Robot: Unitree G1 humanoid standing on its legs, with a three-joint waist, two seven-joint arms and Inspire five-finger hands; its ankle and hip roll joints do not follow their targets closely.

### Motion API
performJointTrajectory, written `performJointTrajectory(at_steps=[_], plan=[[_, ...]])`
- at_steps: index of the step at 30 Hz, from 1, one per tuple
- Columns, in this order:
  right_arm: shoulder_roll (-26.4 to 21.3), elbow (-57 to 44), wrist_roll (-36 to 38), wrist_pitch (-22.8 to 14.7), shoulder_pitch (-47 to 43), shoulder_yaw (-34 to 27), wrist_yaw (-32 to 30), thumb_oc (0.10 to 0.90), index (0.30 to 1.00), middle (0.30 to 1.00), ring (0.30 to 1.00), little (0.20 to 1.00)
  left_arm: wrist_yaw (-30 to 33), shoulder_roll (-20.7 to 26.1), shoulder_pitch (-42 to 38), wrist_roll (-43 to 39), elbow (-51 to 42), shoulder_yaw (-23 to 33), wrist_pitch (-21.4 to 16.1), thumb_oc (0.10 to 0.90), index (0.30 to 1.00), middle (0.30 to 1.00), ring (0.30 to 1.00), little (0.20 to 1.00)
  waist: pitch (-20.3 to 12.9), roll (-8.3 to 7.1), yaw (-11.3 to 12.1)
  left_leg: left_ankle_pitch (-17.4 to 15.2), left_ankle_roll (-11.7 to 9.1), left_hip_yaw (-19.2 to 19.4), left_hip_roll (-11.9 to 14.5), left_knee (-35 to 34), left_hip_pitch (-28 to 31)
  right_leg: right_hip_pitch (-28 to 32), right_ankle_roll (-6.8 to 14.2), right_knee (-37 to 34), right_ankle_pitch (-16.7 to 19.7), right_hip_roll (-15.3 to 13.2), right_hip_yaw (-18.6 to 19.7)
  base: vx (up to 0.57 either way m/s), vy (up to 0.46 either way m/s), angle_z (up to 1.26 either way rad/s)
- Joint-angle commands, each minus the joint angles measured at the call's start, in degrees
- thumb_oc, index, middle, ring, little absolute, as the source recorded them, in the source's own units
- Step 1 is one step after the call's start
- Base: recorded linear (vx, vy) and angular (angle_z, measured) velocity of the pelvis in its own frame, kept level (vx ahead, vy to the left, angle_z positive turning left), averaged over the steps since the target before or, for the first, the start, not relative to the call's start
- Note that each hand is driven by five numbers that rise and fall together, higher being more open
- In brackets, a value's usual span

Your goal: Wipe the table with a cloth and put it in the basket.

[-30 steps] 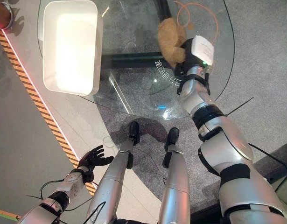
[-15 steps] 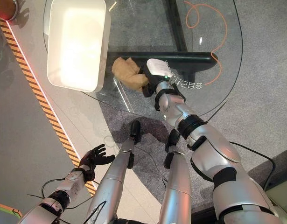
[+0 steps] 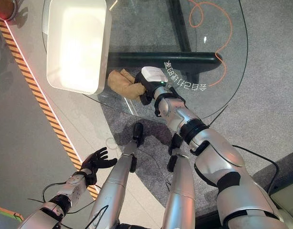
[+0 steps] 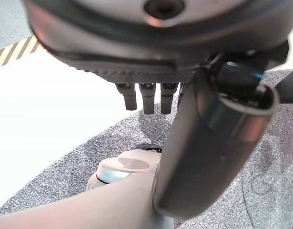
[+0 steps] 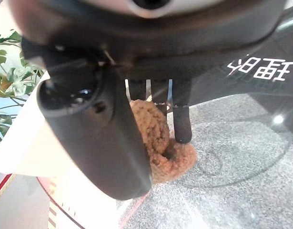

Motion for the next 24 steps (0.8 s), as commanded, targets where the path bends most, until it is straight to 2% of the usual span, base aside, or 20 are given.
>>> performJointTrajectory(at_steps=[1, 3, 8, 9, 14, 17, 24], plan=[[2.5, -4.4, -0.9, -5.2, -1.2, 1.7, -1.7, 0.1, 0.3, 0.3, 0.3, 0.2, 0.4, -0.7, 0.2, 0.7, 1.0, -1.3, 0.4, 0.8, 0.9, 0.9, 0.9, 0.9, -1.1, 3.39, 0.0, -4.1, 3.3, 5.2, -4.1, 4.4, -0.5, 1.0, 1.6, -5.9, 2.5, 1.5, -2.7, 0.0, 0.0, 0.0], [2.1, -3.3, -0.8, -4.1, -1.8, 1.1, -4.2, 0.1, 0.3, 0.3, 0.3, 0.2, 0.4, -0.7, -0.2, 0.2, 1.1, -1.5, 0.7, 0.8, 0.9, 0.9, 0.9, 0.9, -1.1, 3.48, 0.0, -4.1, 3.3, 5.3, -4.0, 4.5, -0.4, 1.0, 1.6, -5.9, 2.6, 1.4, -2.7, 0.0, 0.0, 0.0], [-0.2, 4.2, 2.9, -1.2, -3.9, -3.5, -17.7, 0.1, 0.3, 0.3, 0.3, 0.2, 0.1, -1.0, 0.0, -0.2, 2.0, -1.8, 0.0, 0.8, 0.9, 0.9, 0.9, 0.9, -1.1, 3.94, 0.0, -4.2, 3.4, 5.4, -3.7, 4.6, -0.4, 0.8, 1.7, -5.3, 2.8, 1.3, -2.3, 0.0, 0.004, 0.01], [-1.2, 6.3, 5.7, -0.4, -4.9, -5.5, -22.4, 0.1, 0.3, 0.3, 0.3, 0.2, 0.0, -1.0, 0.2, -0.4, 2.3, -1.9, -0.4, 0.8, 0.9, 0.9, 0.9, 0.9, -1.1, 4.02, 0.0, -4.3, 3.4, 5.4, -3.6, 4.6, -0.4, 0.7, 1.6, -5.3, 2.9, 1.3, -2.3, 0.01, 0.012, 0.03], [-4.9, 12.1, 15.6, -0.3, -6.6, -14.8, -35.8, 0.1, 0.3, 0.3, 0.3, 0.2, 0.2, -1.1, 1.7, -0.5, 2.0, -1.8, -1.3, 0.8, 0.9, 0.9, 0.9, 0.9, -1.1, 4.1, 0.0, -4.7, 3.6, 5.4, -3.3, 4.4, -0.4, 0.6, 1.8, -5.2, 3.0, 1.4, -2.3, 0.0, 0.0, 0.0], [-7.3, 14.0, 19.1, -0.2, -7.3, -18.3, -40.6, 0.1, 0.3, 0.3, 0.3, 0.2, 0.3, -1.2, 2.2, -1.3, 1.6, -1.9, -1.6, 0.8, 0.9, 0.9, 0.9, 0.9, -1.1, 4.18, -0.2, -5.0, 3.7, 5.4, -3.2, 4.5, -0.5, 0.3, 1.8, -5.0, 2.9, 1.5, -2.2, 0.0, 0.01, 0.01], [-13.0, 16.9, 22.3, -0.1, -6.8, -22.9, -47.3, 0.1, 0.3, 0.3, 0.3, 0.2, 0.7, -0.8, 3.0, -2.9, 0.7, -1.8, -1.5, 0.8, 0.9, 0.9, 0.9, 0.9, -1.1, 4.26, -1.2, -5.5, 4.1, 5.7, -3.1, 5.0, -1.1, -0.6, 1.7, -4.7, 2.7, 1.6, -1.8, 0.0, 0.011, 0.0]])
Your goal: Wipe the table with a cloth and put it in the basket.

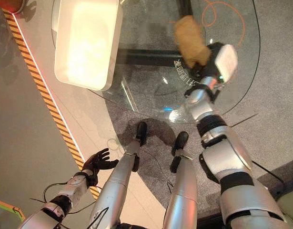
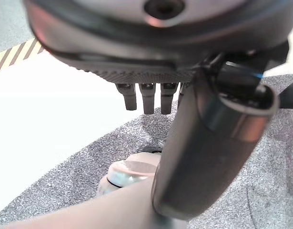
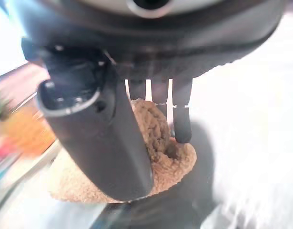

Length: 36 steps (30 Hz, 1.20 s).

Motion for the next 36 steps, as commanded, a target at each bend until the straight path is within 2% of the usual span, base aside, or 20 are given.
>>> performJointTrajectory(at_steps=[1, 10, 17, 21, 25, 30, 36], plan=[[-7.6, 0.6, 1.7, -1.6, -6.1, 0.2, -8.1, 0.1, 0.3, 0.3, 0.3, 0.2, 0.7, -0.6, 3.0, -1.8, 0.9, 0.4, -1.2, 0.8, 0.9, 0.9, 0.9, 0.9, -1.0, 4.09, -2.4, -6.0, 3.2, 5.1, -2.1, 4.9, -0.3, -0.1, 0.7, -4.0, 2.4, 2.8, -2.1, 0.01, 0.006, -0.03], [-11.4, 4.1, 6.8, -2.8, -3.1, -3.7, -9.4, 0.1, 0.3, 0.3, 0.3, 0.2, -0.6, 1.1, 3.4, -2.3, 0.9, 1.1, -1.4, 0.8, 0.9, 0.9, 0.9, 0.9, -1.0, 3.55, -3.1, -6.3, 3.6, 5.1, -2.1, 4.9, -0.8, -0.3, 0.6, -4.6, 2.3, 3.2, -1.9, 0.0, 0.0, 0.0], [-10.9, 3.1, 6.1, -2.8, -2.3, -3.8, -7.8, 0.1, 0.3, 0.3, 0.3, 0.2, -0.7, 1.8, 3.4, -2.1, 0.5, 1.5, -1.1, 0.8, 0.9, 0.9, 0.9, 0.9, -1.0, 3.21, -3.1, -6.5, 3.8, 4.9, -2.2, 5.2, -1.1, -0.3, 0.6, -4.6, 2.3, 3.5, -1.9, 0.0, 0.0, 0.0], [-9.8, 3.1, 5.2, -5.1, -3.5, -2.2, -4.4, 0.1, 0.3, 0.3, 0.3, 0.2, -1.1, 1.6, 3.0, -1.7, 1.1, 1.5, -1.2, 0.8, 0.9, 0.9, 0.9, 0.9, -1.0, 3.35, -2.8, -6.4, 3.7, 4.6, -2.3, 5.3, -0.9, -0.2, 0.4, -4.3, 2.1, 3.5, -2.0, 0.0, 0.0, 0.0], [-7.3, -1.6, 1.7, -7.4, -4.2, 1.7, 3.3, 0.1, 0.3, 0.3, 0.3, 0.2, -1.2, 1.7, 2.8, -1.1, 0.9, 2.1, -0.9, 0.8, 0.9, 0.9, 0.9, 0.9, -1.0, 3.22, -2.4, -6.0, 3.4, 4.4, -2.4, 4.9, -0.8, 0.2, 0.4, -4.5, 1.9, 3.7, -2.2, 0.0, 0.0, 0.0], [-4.1, -10.5, -4.2, -5.8, -2.3, 7.2, 10.8, 0.1, 0.3, 0.3, 0.3, 0.2, -1.2, 1.4, 2.3, -0.3, 1.2, 2.9, -0.8, 0.8, 0.9, 0.9, 0.9, 0.9, -1.0, 2.89, -2.5, -5.4, 3.1, 4.7, -2.4, 3.9, -0.2, 0.8, 0.2, -4.8, 1.6, 3.9, -2.6, -0.01, -0.001, -0.03], [-0.4, -16.9, -7.7, -6.5, 1.3, 11.0, 17.4, 0.1, 0.3, 0.3, 0.3, 0.2, -1.3, 0.8, 2.0, -0.4, 2.2, 3.5, -1.8, 0.8, 0.9, 0.9, 0.9, 0.9, -1.0, 2.64, -2.8, -5.1, 2.9, 5.0, -2.3, 3.4, 0.0, 1.1, 0.0, -5.0, 1.1, 4.2, -2.7, -0.01, 0.004, -0.07]])
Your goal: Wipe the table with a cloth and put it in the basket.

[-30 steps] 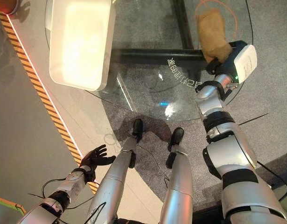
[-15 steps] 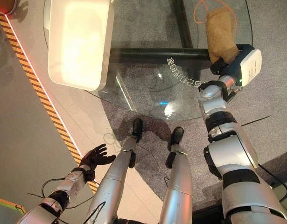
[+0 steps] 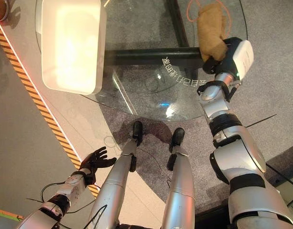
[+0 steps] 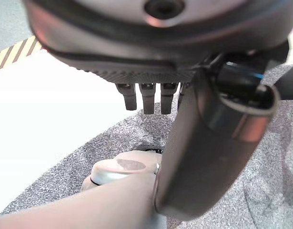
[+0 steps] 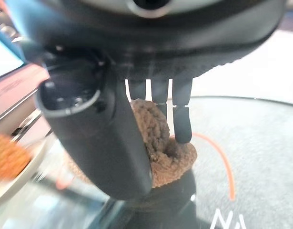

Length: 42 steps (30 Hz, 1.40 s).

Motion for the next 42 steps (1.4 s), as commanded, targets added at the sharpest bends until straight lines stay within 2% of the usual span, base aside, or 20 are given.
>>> performJointTrajectory(at_steps=[1, 11, 25, 29, 35, 39, 42], plan=[[2.8, -8.1, -4.8, -4.2, -0.8, 7.2, 6.9, 0.1, 0.3, 0.3, 0.3, 0.2, -0.9, 0.0, 2.1, -0.2, 2.3, 1.2, -1.6, 0.8, 0.9, 0.9, 0.9, 0.9, -1.1, 2.63, 0.6, -4.9, 2.7, 4.6, -3.4, 3.5, 0.7, 1.4, 0.3, -3.6, 0.1, 2.7, -2.8, 0.0, 0.0, 0.0], [7.7, -15.3, -8.9, -4.8, 5.1, 12.8, 16.6, 0.1, 0.3, 0.3, 0.3, 0.2, -0.1, -0.9, 1.3, 0.0, 2.2, 1.8, -1.6, 0.8, 0.9, 0.9, 0.9, 0.9, -1.1, 1.95, 0.0, -4.9, 2.4, 5.3, -3.3, 3.4, 0.7, 1.6, 0.3, -4.2, 0.1, 2.8, -2.7, 0.0, 0.0, 0.0], [9.2, -20.5, -7.0, -5.1, 8.1, 14.9, 22.0, 0.1, 0.3, 0.3, 0.3, 0.2, 0.4, -1.1, 0.9, 0.0, 2.2, 2.7, -1.4, 0.8, 0.9, 0.9, 0.9, 0.9, -1.1, 1.23, -0.5, -4.4, 2.0, 5.6, -3.1, 3.0, 1.1, 2.0, 0.4, -4.9, 0.4, 2.9, -2.4, 0.0, 0.0, 0.0], [9.0, -21.8, -7.3, -4.0, 8.7, 15.1, 20.9, 0.1, 0.3, 0.3, 0.3, 0.2, 0.8, -1.0, 0.6, -0.6, 2.2, 2.8, -1.2, 0.8, 0.9, 0.9, 0.9, 0.9, -1.1, 0.98, -0.8, -4.4, 1.9, 5.6, -3.1, 3.1, 1.1, 1.8, 0.5, -4.8, 0.6, 2.9, -2.4, 0.0, 0.0, 0.0], [9.1, -19.9, -4.9, -4.0, 8.4, 13.6, 15.4, 0.1, 0.3, 0.3, 0.3, 0.2, 1.6, -1.2, 0.2, -5.9, 1.8, 3.8, -2.7, 0.8, 0.9, 0.9, 0.9, 0.9, -1.1, 1.2, -0.9, -4.5, 1.9, 5.9, -2.8, 3.4, 1.2, 1.7, 0.5, -4.4, 0.5, 2.9, -2.0, 0.0, 0.0, 0.0], [8.6, -15.9, -1.4, -5.0, 7.2, 10.7, 11.0, 0.1, 0.3, 0.3, 0.3, 0.2, 2.3, -1.0, -0.1, -12.2, 0.2, 5.8, -5.9, 0.8, 0.9, 0.9, 0.9, 0.9, -1.1, 1.76, -0.8, -4.6, 2.0, 5.8, -2.8, 3.3, 1.7, 1.8, 0.4, -3.9, 0.4, 2.8, -1.8, 0.0, 0.0, 0.0], [8.2, -13.1, 0.2, -6.3, 6.5, 7.8, 8.9, 0.1, 0.3, 0.3, 0.3, 0.2, 5.2, -0.8, -0.4, -16.8, -2.2, 7.9, -8.4, 0.8, 0.9, 0.9, 0.9, 0.9, -1.1, 2.17, -0.6, -4.7, 2.0, 5.6, -2.9, 3.3, 2.0, 1.9, 0.4, -3.6, 0.2, 2.7, -1.7, 0.0, 0.0, 0.0]])
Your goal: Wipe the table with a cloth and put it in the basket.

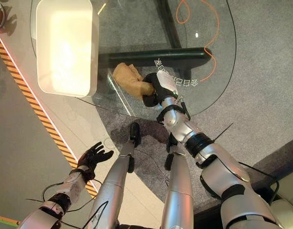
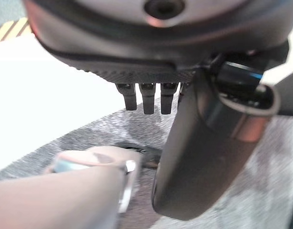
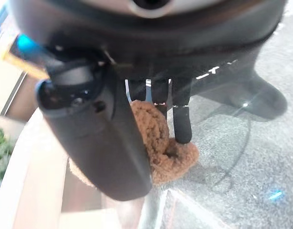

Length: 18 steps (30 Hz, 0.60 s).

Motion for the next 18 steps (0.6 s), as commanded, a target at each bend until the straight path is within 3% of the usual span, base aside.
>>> performJointTrajectory(at_steps=[1, 11, 18], plan=[[0.8, 0.3, 3.4, -5.8, -2.4, -4.0, -5.8, 0.1, 0.3, 0.3, 0.3, 0.2, 6.1, 0.2, -0.2, -7.8, -2.2, 4.1, -6.1, 0.8, 0.9, 0.9, 0.9, 0.9, -1.0, 2.22, 0.2, -5.0, 2.4, 5.3, -3.3, 4.1, 0.3, 0.8, 1.0, -4.2, 0.3, 2.5, -1.7, 0.0, 0.0, 0.0], [-1.6, -2.4, 6.2, -7.6, -2.6, -9.0, -12.4, 0.1, 0.3, 0.3, 0.3, 0.2, 12.9, 3.0, -2.0, -18.0, -4.0, 14.4, -10.4, 0.8, 0.9, 0.9, 0.9, 0.9, -1.0, 1.59, 0.0, -5.2, 2.5, 4.9, -3.3, 4.2, 0.4, 0.8, 0.7, -3.7, -0.2, 2.6, -1.7, 0.0, 0.003, -0.01], [-2.9, -9.0, 5.9, -9.5, -0.9, -12.9, -15.5, 0.1, 0.3, 0.3, 0.3, 0.2, 22.6, 4.4, -2.7, -15.7, -5.2, 19.3, -18.7, 0.8, 0.9, 0.9, 0.9, 0.9, -1.0, 0.71, -0.7, -5.3, 2.5, 4.7, -2.9, 4.2, 0.1, 0.6, 0.5, -3.3, -0.7, 3.2, -1.1, 0.0, 0.006, -0.01]])
